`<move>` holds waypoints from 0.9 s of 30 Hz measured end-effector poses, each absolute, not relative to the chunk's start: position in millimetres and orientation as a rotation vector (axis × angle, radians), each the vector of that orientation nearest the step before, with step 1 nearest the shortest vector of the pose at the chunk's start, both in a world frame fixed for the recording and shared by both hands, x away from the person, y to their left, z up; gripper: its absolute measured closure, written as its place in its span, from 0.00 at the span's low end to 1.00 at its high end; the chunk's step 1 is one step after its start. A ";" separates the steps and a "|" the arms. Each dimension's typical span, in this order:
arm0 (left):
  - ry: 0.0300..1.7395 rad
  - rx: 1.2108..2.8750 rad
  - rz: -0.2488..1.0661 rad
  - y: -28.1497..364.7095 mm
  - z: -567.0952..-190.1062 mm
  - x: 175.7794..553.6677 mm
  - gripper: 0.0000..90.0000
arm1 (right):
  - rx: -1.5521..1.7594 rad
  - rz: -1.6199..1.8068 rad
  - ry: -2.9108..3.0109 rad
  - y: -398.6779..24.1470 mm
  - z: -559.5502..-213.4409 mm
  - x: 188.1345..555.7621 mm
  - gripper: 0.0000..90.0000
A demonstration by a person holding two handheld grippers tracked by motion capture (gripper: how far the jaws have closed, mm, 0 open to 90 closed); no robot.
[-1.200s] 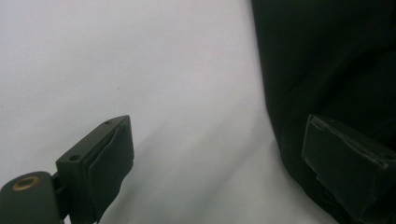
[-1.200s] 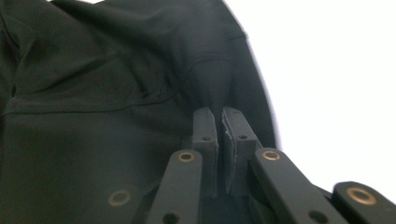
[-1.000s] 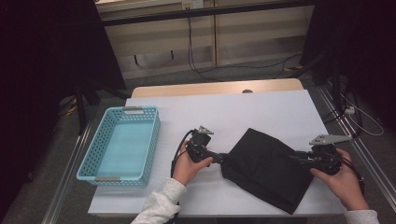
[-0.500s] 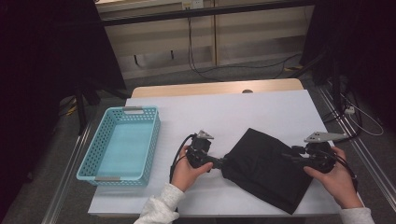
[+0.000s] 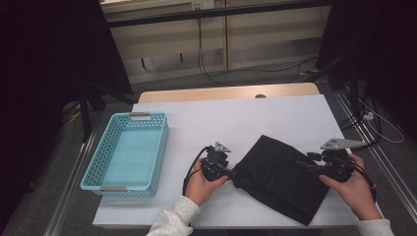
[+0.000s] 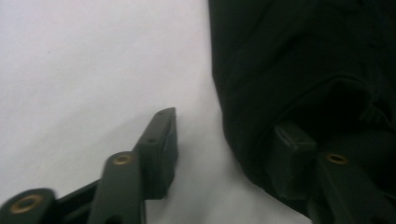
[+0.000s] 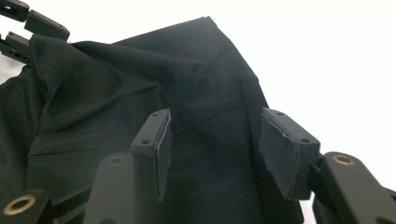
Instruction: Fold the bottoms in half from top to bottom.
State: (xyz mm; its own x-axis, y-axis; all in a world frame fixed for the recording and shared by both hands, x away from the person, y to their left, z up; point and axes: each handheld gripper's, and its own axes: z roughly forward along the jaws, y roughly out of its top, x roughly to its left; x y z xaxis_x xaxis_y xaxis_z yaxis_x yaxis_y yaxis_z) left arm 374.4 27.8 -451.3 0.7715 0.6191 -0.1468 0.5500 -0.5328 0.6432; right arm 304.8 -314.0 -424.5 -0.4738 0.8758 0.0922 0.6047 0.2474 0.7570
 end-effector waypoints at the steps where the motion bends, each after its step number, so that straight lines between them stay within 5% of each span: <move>1: 0.869 2.267 0.121 27.1 -450.9 373.4 0.62 | 1.366 1.077 2.177 -313.8 -425.2 304.9 0.48; 12: 0.890 2.268 0.013 24.1 -450.1 372.7 0.95 | 1.373 1.061 2.178 -309.2 -428.6 305.6 0.39; 27: 0.965 2.227 0.012 31.9 -442.5 388.2 0.97 | 1.365 1.080 2.158 -310.4 -427.8 304.4 0.32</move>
